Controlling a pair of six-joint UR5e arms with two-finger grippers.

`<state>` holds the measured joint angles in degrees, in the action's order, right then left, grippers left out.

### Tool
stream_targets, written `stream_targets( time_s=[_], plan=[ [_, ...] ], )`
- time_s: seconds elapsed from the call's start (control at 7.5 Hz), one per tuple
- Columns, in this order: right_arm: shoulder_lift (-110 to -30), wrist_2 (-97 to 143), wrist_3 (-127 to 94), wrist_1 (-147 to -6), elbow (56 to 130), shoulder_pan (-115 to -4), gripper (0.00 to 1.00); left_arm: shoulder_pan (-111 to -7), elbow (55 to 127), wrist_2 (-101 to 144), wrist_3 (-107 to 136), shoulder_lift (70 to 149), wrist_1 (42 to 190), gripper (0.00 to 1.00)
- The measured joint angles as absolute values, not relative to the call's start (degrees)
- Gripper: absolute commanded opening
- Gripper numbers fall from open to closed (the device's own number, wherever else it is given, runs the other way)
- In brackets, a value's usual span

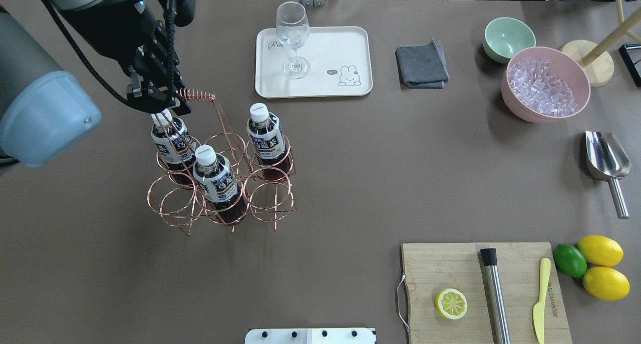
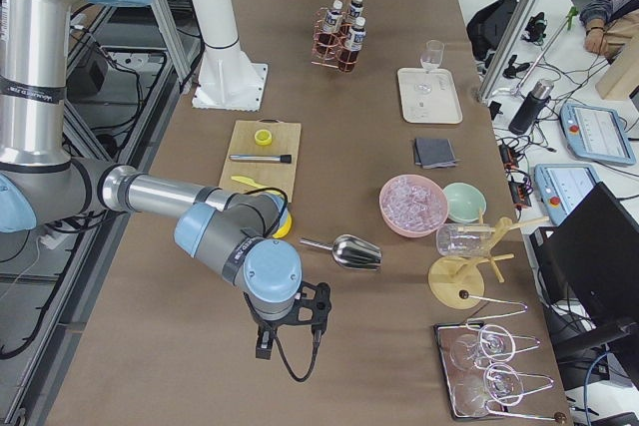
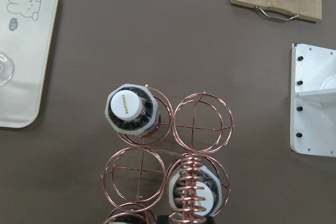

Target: Take tea from basket to plate

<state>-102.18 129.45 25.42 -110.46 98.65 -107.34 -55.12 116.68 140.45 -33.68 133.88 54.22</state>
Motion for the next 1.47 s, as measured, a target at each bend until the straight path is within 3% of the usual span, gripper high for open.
stream_targets(
  time_s=[0.27, 0.53, 0.8, 1.2, 1.47],
  plan=[
    [-102.44, 132.8, 21.19, -111.03, 102.73, -105.48, 1.0, -52.15, 116.44, 140.21, -27.44, 134.4, 57.77, 0.0],
    [-101.89, 135.46, 5.69, -110.67, 109.42, -94.72, 1.0, -50.2, 115.1, 140.31, -24.93, 134.98, 60.0, 0.0],
    [-95.28, 136.6, -11.89, -110.75, 112.78, -82.69, 1.0, -49.19, 112.26, 140.35, -24.56, 135.64, 62.89, 0.0],
    [-87.25, 146.75, -22.36, -110.73, 112.95, -73.65, 1.0, -47.85, 110.33, 140.28, -24.15, 135.67, 65.24, 0.0],
    [-77.5, 150.5, -38.18, -110.84, 112.23, -67.43, 1.0, -47.75, 110.27, 140.27, -24.09, 135.62, 65.38, 0.0]
  ],
)
